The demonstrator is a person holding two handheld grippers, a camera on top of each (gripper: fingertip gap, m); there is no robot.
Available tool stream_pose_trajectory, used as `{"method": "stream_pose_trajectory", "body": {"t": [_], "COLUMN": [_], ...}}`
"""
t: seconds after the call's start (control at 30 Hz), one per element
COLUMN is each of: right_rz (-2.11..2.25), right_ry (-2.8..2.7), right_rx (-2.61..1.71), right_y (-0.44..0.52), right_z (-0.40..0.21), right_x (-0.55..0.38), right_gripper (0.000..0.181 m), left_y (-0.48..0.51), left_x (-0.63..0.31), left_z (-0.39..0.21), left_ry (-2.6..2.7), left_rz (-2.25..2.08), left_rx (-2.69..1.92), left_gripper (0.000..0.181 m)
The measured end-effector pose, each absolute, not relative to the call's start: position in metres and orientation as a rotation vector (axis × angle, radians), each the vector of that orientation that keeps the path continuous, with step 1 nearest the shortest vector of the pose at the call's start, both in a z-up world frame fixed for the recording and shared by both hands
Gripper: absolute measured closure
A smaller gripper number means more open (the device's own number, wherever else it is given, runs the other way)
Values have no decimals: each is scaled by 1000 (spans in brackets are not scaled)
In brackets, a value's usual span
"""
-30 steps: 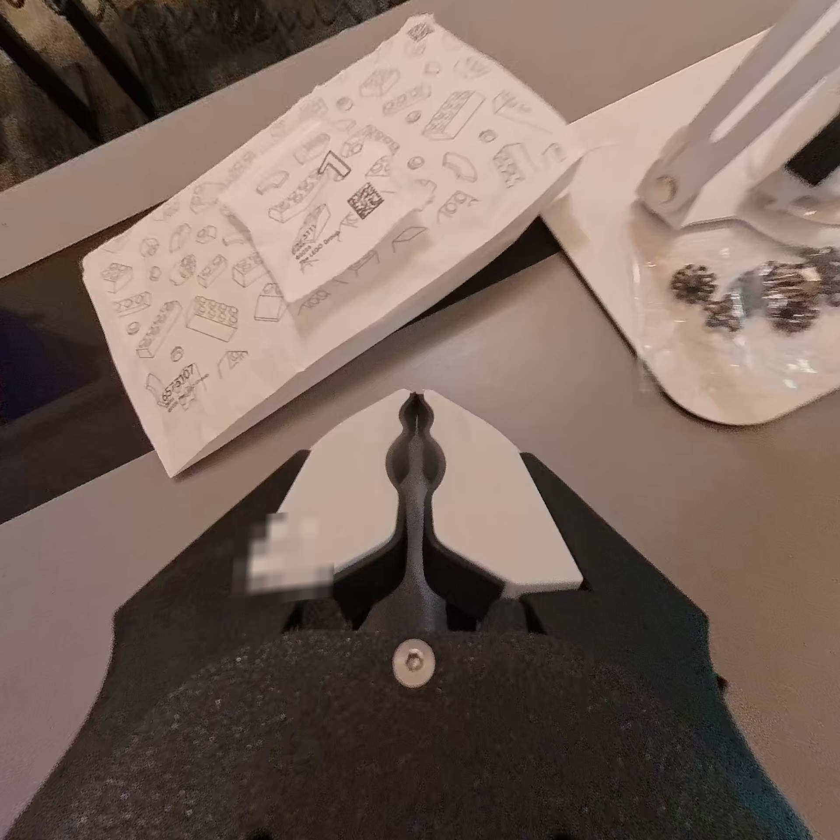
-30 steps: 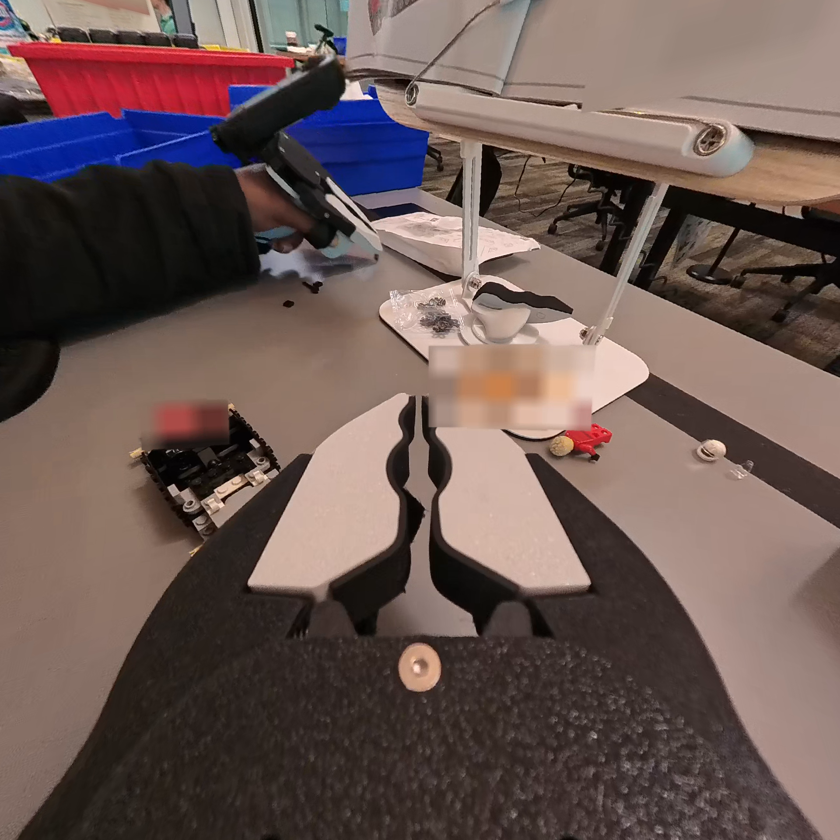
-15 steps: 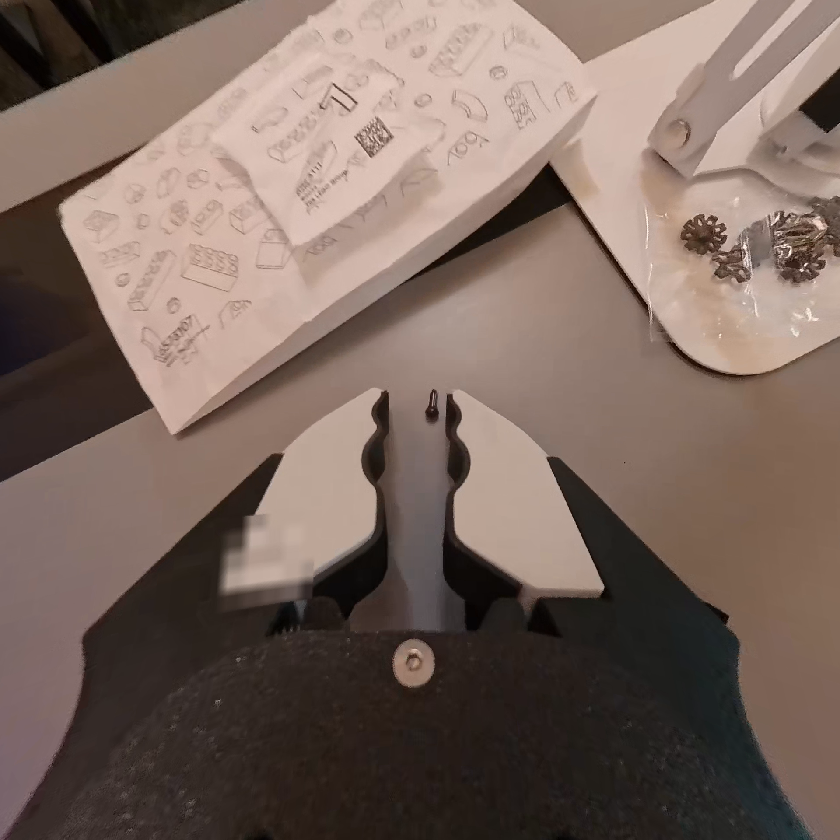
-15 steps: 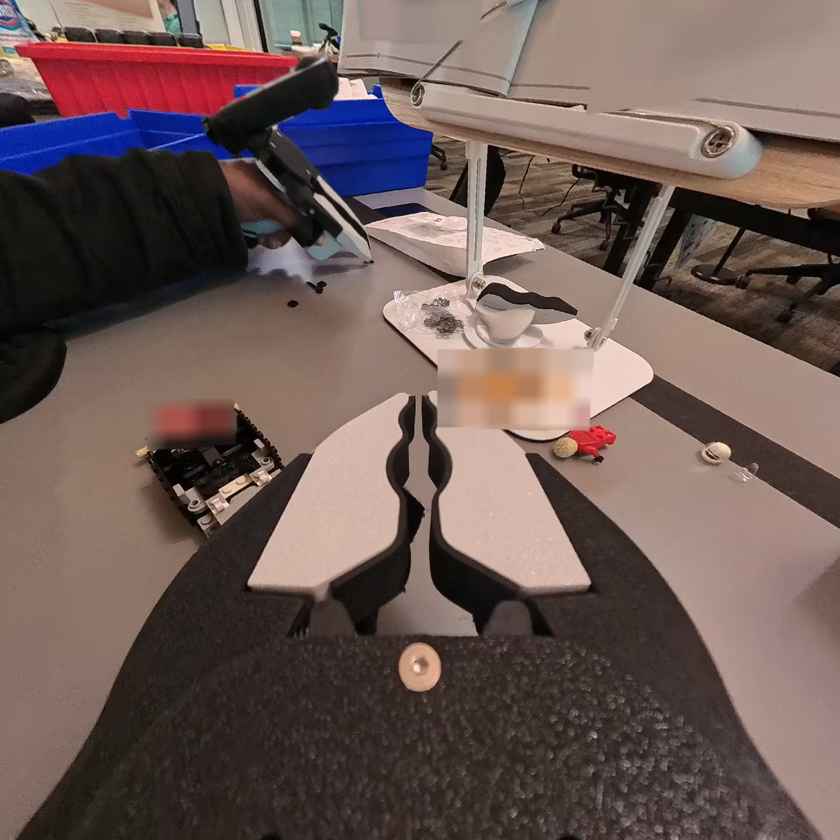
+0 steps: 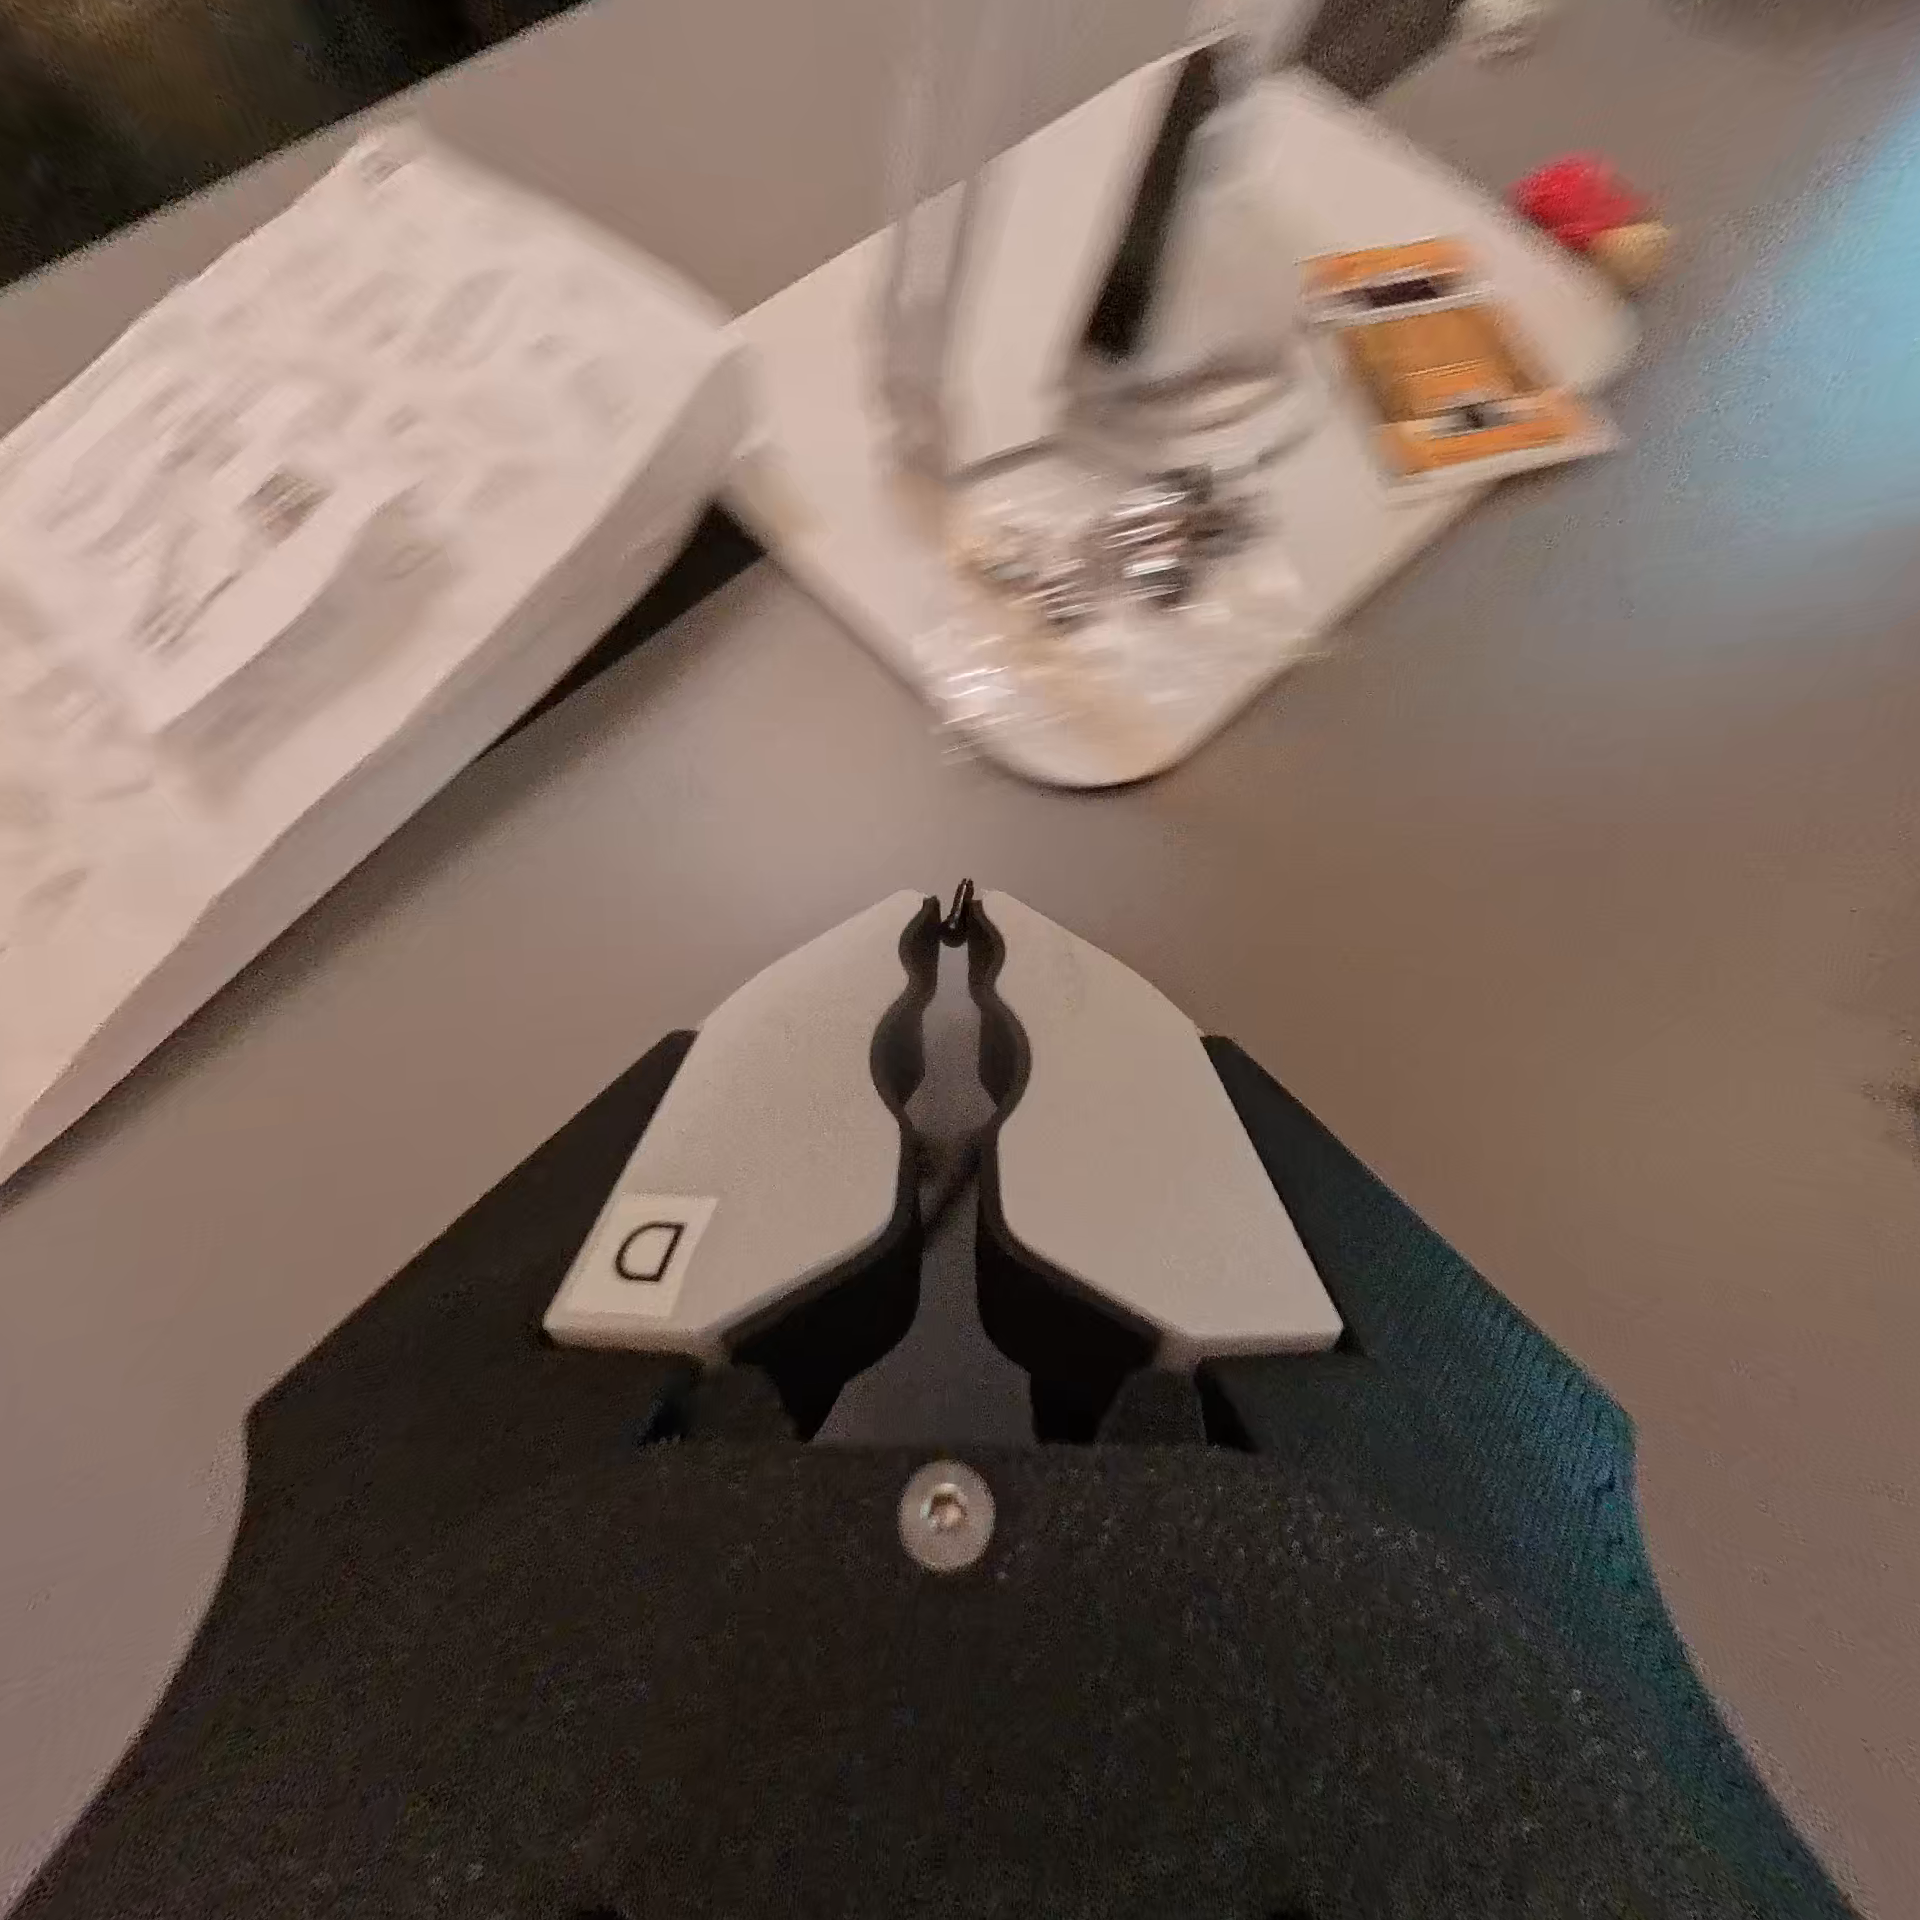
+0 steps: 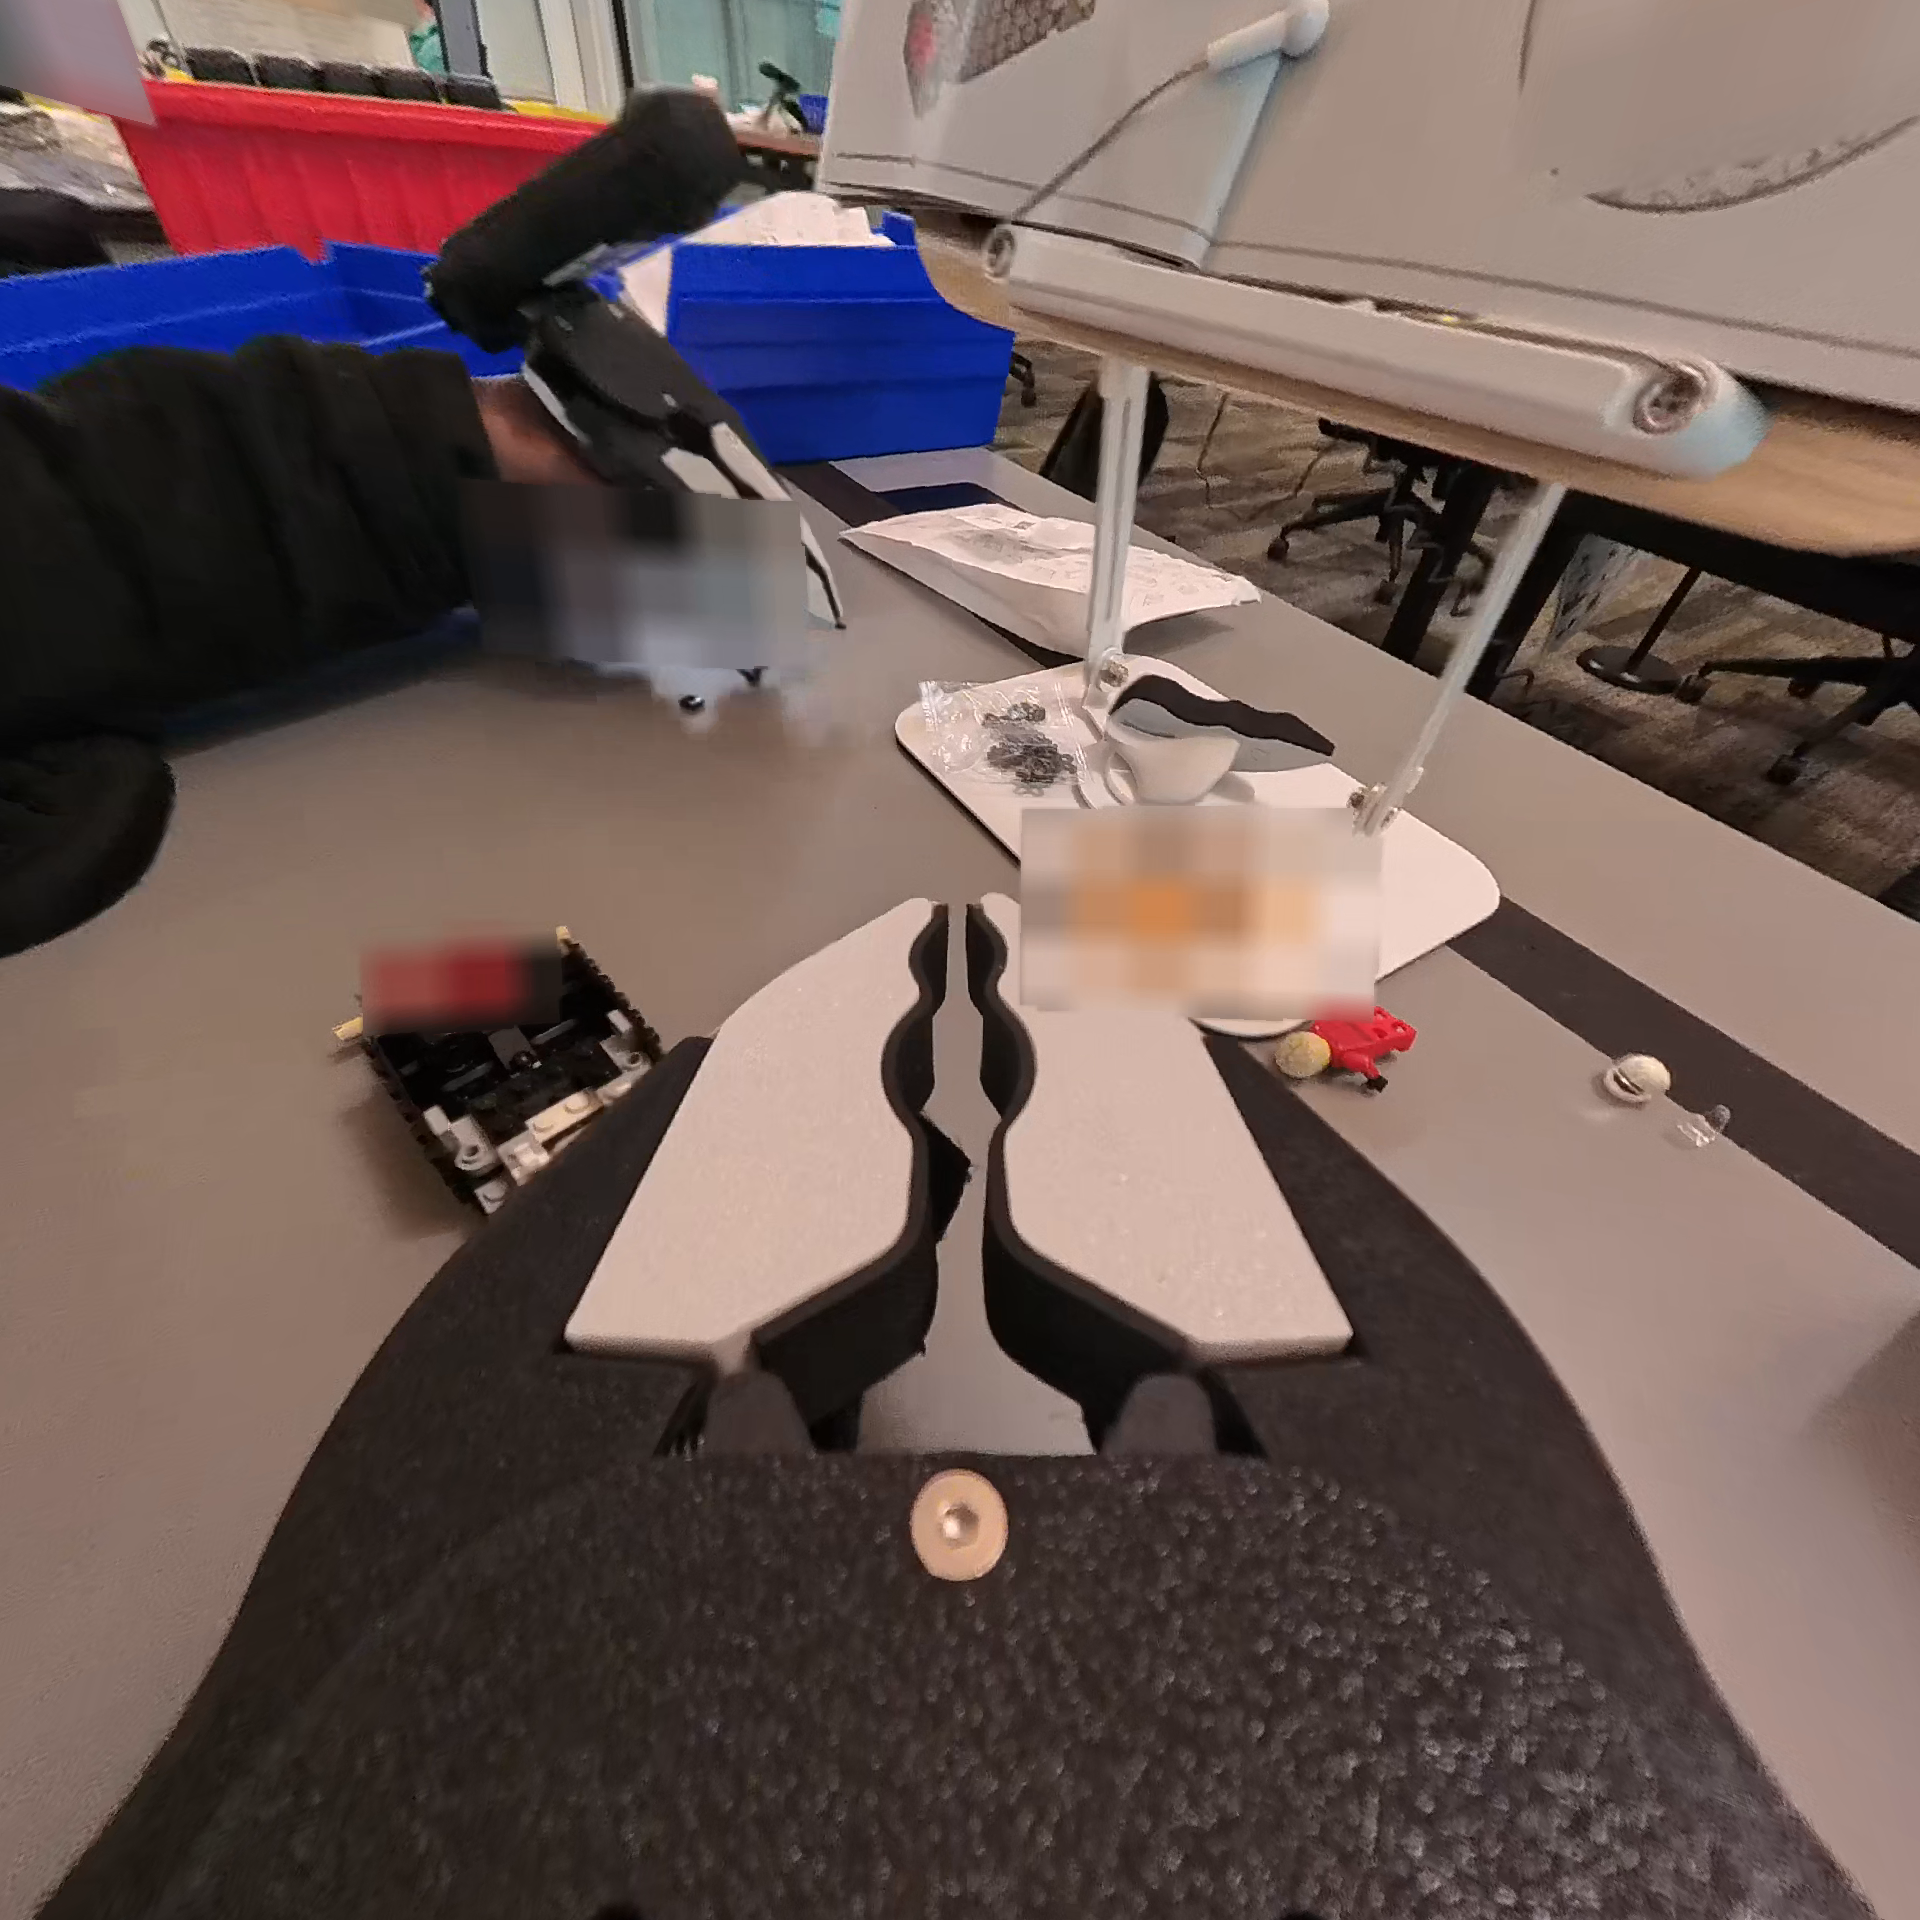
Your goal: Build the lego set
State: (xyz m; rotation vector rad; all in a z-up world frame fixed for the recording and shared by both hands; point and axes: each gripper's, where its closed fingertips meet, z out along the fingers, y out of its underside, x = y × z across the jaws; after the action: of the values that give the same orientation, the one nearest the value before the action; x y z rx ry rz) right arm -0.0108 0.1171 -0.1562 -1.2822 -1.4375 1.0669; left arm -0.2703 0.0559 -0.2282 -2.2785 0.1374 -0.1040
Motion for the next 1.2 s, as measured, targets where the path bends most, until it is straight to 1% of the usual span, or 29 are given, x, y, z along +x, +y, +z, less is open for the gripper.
{"method": "stream_pose_trajectory", "body": {"t": [0.13,0.23,0.3,0.4,0.63,0.77,0.97,1.2], "right_rz": [1153,1103,1029,941,784,777,751,753], "right_ry": [-1529,-1620,-1665,-1720,-1837,-1810,-1821,-1819], "right_rx": [-1173,-1054,-957,-811,-667,-638,-618,-603], "right_y": [86,64,52,35,15,14,13,10], "right_z": [-147,-146,-145,-141,-153,-149,-152,-150], "right_x": [-13,-14,-14,-12,-13,-13,-13,-13], "right_gripper": [176,169,164,162,163,174,180,171], "left_y": [49,42,37,30,18,16,13,14], "left_x": [-165,-92,-56,-25,-6,-5,-3,-4], "left_z": [-193,-175,-164,-155,-148,-149,-148,-150], "left_ry": [498,713,793,852,846,839,836,826], "left_rz": [-242,-337,-429,-548,-764,-806,-871,-882], "left_rx": [-2071,-1948,-1891,-1848,-1814,-1824,-1817,-1828], "left_gripper": [177,177,177,177,177,177,177,177]}}
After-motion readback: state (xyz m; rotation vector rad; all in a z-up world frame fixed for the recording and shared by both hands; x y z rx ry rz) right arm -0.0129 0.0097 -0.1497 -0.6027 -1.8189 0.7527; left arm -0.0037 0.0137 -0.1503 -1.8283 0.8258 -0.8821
